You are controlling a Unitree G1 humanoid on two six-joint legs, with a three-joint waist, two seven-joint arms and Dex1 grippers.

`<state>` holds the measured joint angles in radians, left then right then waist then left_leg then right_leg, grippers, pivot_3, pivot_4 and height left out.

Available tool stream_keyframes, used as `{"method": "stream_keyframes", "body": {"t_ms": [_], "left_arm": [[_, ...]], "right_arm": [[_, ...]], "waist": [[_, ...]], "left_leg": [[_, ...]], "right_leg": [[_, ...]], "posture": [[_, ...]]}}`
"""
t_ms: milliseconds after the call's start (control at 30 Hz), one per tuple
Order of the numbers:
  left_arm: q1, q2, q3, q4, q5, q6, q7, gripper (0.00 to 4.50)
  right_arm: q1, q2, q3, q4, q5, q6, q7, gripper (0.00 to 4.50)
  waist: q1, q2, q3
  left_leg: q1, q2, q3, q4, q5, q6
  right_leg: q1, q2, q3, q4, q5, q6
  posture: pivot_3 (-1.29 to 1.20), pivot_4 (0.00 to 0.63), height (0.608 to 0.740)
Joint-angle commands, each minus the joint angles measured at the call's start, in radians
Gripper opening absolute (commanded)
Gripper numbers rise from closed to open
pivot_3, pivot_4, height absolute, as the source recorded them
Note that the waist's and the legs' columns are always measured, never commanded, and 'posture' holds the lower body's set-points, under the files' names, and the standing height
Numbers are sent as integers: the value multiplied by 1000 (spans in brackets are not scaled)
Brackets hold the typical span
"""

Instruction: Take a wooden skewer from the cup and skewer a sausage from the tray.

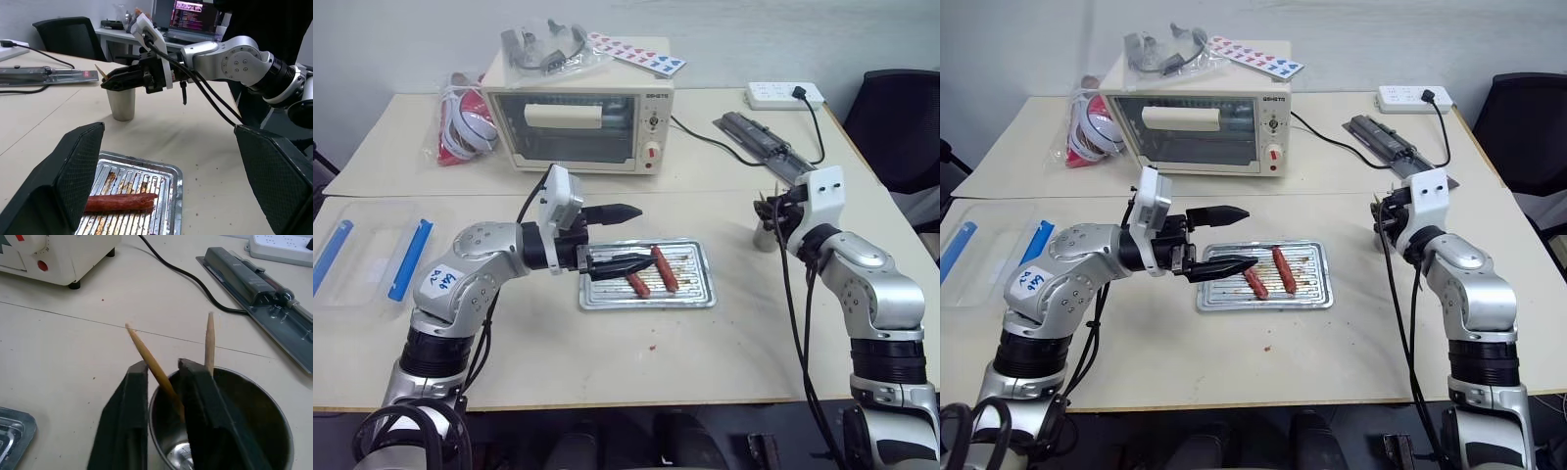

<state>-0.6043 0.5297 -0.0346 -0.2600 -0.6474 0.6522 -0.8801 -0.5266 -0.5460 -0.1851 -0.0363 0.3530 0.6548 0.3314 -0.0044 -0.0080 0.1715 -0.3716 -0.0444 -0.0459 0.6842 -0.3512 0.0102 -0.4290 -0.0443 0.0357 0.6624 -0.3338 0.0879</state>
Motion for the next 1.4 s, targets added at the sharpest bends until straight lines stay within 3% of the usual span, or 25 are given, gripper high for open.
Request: {"method": "stream_keyframes", "body": {"t_ms": [33,167,267,533,767,933,1033,1200,1300,1400], "left_arm": [[-24,-2,2,-18,4,-14,-4,4500],[-26,-5,1,-17,8,-15,-6,4500],[-26,-7,0,-18,9,-14,-6,4500],[-13,-15,-4,-15,15,-19,-4,4500],[13,-33,-8,-25,25,-27,4,4500],[35,-51,-5,-23,27,-33,18,4500],[60,-71,-12,-29,39,-45,40,4500],[88,-131,-6,-14,90,-113,118,4500],[75,-169,3,24,148,-177,179,4500],[59,-184,0,65,203,-237,208,4500]], "right_arm": [[-7,2,-34,-25,-4,-11,-12,410],[-3,5,-42,-33,-5,-9,-17,410],[1,7,-50,-45,1,-9,-21,4],[-18,-16,-82,-122,20,48,-40,4],[-64,-79,-134,-233,60,169,-41,4],[-200,-67,-216,-293,168,345,-88,4],[-330,49,-333,-290,296,524,-192,4],[-532,451,-647,-306,415,910,-413,4],[-577,653,-764,-330,447,960,-539,4],[-597,773,-825,-334,518,960,-640,4]], "waist": [[0,0,0],[0,0,0],[0,0,0],[0,0,0],[1,0,0],[0,0,0],[-4,0,0],[-16,1,0],[-21,1,0],[-20,1,0]], "left_leg": [[0,0,0,0,0,0],[0,0,0,0,0,0],[0,0,0,0,0,0],[0,0,0,0,0,0],[0,0,0,0,0,0],[0,0,0,0,0,0],[0,0,0,0,0,0],[0,1,-1,-1,0,-1],[-2,1,-1,-1,1,-1],[-5,-3,-1,0,1,0]], "right_leg": [[0,0,0,0,0,0],[0,0,0,0,0,0],[0,0,0,0,0,0],[0,0,0,0,0,0],[0,0,0,0,0,0],[0,0,0,0,0,0],[-1,0,0,0,0,0],[-1,0,-1,4,0,0],[-4,0,-1,8,0,0],[-11,-3,-1,15,0,0]], "posture": [[0,150,740],[0,150,740],[0,150,740],[0,150,740],[0,150,740],[0,150,740],[0,150,740],[0,150,740],[0,150,740],[0,150,740]]}}
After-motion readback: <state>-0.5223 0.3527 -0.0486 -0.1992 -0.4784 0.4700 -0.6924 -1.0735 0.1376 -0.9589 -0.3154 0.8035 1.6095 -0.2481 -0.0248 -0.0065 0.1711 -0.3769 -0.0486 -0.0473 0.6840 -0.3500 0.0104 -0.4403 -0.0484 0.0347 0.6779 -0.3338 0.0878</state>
